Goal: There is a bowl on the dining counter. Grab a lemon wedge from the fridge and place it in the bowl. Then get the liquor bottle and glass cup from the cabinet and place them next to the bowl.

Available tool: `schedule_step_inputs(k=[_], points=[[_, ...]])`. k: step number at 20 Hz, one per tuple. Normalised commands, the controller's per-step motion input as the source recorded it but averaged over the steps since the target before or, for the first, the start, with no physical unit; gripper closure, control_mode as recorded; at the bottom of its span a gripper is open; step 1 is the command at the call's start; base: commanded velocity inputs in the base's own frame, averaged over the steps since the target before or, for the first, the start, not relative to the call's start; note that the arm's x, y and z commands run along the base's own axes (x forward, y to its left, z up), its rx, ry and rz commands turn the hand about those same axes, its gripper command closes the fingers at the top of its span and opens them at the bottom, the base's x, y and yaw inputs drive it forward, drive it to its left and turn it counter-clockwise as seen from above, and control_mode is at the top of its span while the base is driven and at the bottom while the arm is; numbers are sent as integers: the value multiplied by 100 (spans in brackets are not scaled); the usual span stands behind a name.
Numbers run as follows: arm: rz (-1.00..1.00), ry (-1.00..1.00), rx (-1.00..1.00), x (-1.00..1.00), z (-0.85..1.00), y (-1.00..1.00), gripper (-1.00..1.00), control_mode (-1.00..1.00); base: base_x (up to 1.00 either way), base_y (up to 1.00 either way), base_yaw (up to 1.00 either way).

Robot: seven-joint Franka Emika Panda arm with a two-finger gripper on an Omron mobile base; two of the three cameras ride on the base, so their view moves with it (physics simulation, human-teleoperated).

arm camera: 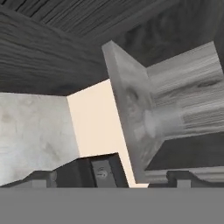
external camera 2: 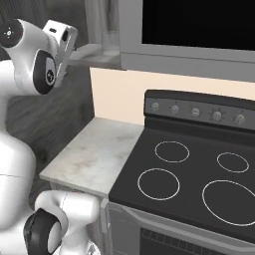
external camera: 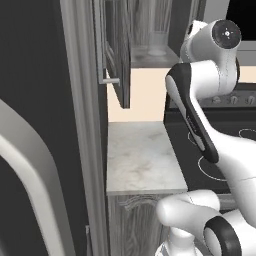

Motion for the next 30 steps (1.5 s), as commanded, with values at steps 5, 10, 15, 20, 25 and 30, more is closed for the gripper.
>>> schedule_step_inputs(k=[5, 10, 15, 20, 25, 30], points=[[5, -2, -25, 9, 3, -6, -100, -100, 0, 0, 0], [0, 0, 0, 26, 0, -3, -100, -100, 0, 0, 0], [0, 0, 0, 36, 0, -5, -100, -100, 0, 0, 0], [0, 0, 0, 13, 0, 0, -100, -100, 0, 0, 0], [0, 0, 0, 14, 0, 0, -100, -100, 0, 0, 0], [6, 0, 0, 38, 5, -9, -100, -100, 0, 0, 0]])
